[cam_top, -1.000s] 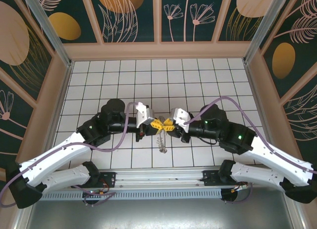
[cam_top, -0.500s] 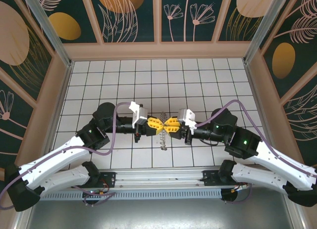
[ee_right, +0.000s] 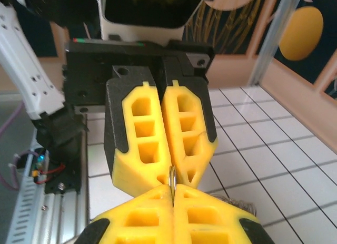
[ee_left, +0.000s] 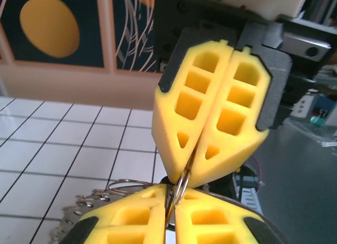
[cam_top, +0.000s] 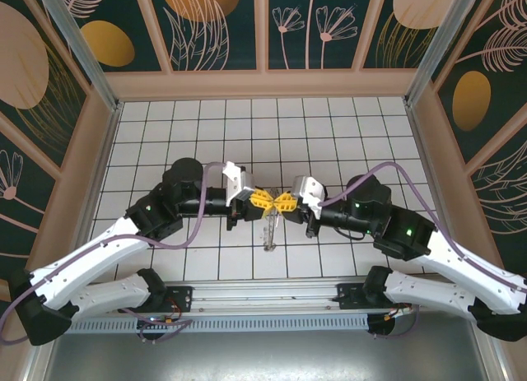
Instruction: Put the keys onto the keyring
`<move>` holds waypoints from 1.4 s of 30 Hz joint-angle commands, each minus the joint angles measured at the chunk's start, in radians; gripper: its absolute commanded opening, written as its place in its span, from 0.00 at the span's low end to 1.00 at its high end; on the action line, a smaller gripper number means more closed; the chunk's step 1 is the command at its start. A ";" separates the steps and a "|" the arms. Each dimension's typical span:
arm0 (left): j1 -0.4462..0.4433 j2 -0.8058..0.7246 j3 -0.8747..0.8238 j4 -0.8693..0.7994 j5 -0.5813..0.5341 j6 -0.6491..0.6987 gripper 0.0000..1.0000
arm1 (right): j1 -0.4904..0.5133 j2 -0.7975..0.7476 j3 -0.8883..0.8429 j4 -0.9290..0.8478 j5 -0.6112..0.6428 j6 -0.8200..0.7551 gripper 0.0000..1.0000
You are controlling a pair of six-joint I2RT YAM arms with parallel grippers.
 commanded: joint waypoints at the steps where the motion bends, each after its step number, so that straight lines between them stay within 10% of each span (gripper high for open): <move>1: -0.008 0.052 0.078 -0.142 -0.057 0.108 0.00 | 0.008 0.072 0.045 -0.065 0.027 -0.050 0.00; 9: -0.008 0.094 0.069 -0.155 -0.029 0.146 0.00 | 0.015 0.153 0.099 -0.134 0.043 -0.081 0.00; 33: -0.009 -0.079 -0.202 0.645 0.198 -0.314 0.00 | 0.004 -0.043 -0.085 0.126 -0.099 0.055 0.18; 42: -0.009 -0.067 -0.172 0.543 0.189 -0.256 0.00 | 0.004 0.000 -0.061 0.088 -0.109 0.044 0.14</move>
